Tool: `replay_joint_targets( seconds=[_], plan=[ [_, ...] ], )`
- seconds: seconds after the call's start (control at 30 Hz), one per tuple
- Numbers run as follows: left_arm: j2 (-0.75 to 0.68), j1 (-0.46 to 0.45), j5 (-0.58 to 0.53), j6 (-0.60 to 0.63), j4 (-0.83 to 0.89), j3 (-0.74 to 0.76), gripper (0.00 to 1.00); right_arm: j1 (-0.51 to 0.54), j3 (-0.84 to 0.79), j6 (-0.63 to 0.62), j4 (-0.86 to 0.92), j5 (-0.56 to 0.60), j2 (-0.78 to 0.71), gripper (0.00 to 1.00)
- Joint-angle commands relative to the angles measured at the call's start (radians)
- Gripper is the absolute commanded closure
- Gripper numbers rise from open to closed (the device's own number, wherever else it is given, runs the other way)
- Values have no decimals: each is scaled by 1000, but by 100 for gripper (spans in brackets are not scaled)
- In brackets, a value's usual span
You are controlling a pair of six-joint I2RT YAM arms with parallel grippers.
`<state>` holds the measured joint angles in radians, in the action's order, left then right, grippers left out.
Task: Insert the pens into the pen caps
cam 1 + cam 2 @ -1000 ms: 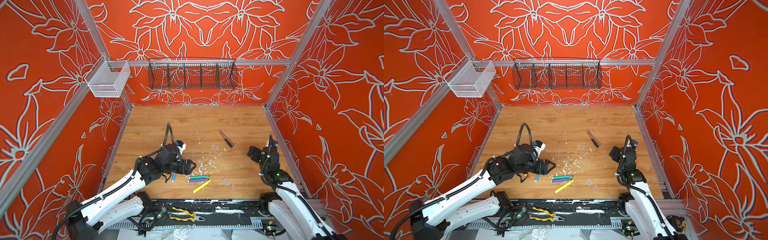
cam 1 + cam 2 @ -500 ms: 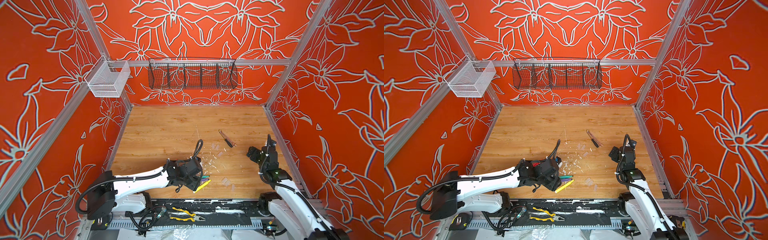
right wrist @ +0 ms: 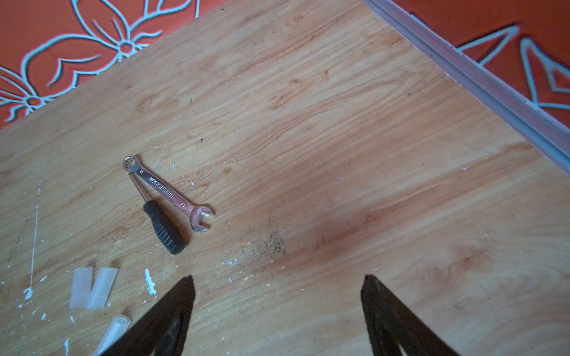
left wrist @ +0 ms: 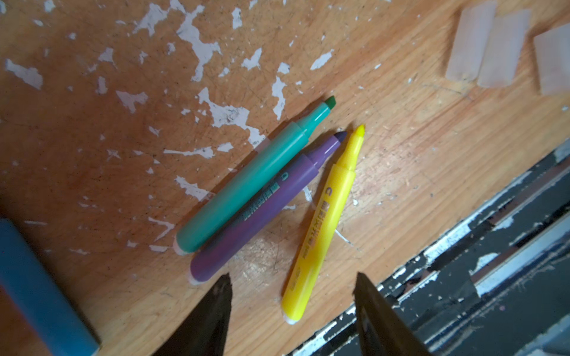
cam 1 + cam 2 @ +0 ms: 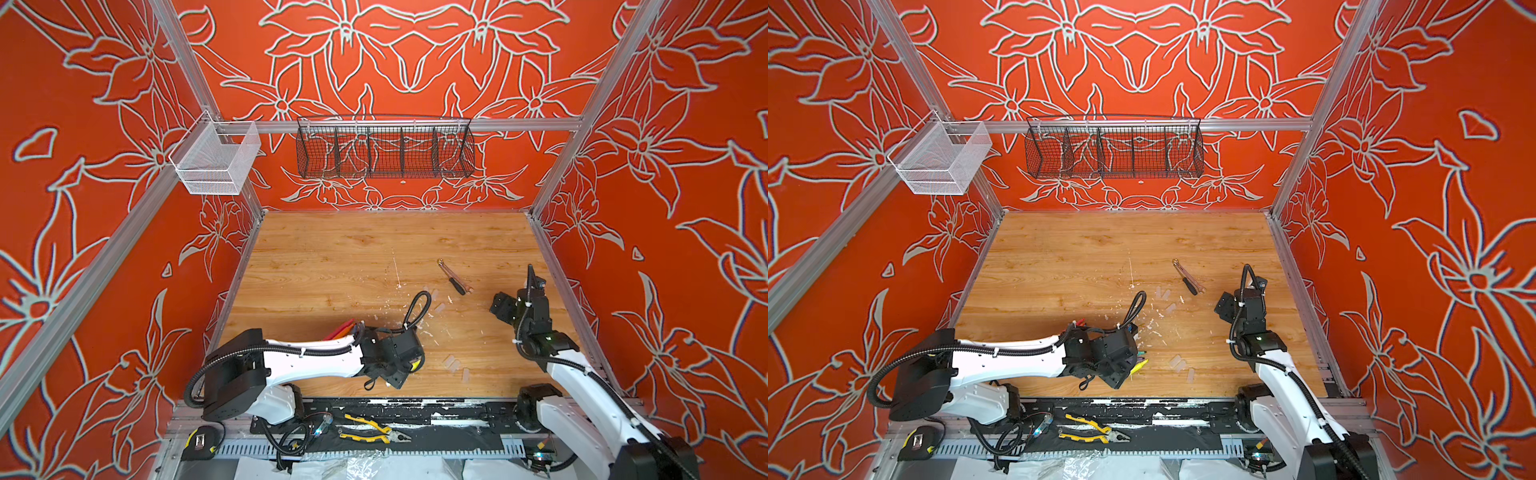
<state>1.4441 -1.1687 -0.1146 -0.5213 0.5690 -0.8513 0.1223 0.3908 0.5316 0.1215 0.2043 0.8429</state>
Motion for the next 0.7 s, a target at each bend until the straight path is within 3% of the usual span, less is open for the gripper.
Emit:
replay_joint_targets(
  seconds=[0.0,0.27,0.67],
  plan=[
    [29,-6,-31,-12,10,-23,42,11,28,2,-4,32,1,13],
    [54,-10,13,-9,21,-26,45,23,27,3,-6,54,-2,14],
    [163,-97,-16,-80,60,-64,57,65,79,4,5,114,90,16]
  ],
)
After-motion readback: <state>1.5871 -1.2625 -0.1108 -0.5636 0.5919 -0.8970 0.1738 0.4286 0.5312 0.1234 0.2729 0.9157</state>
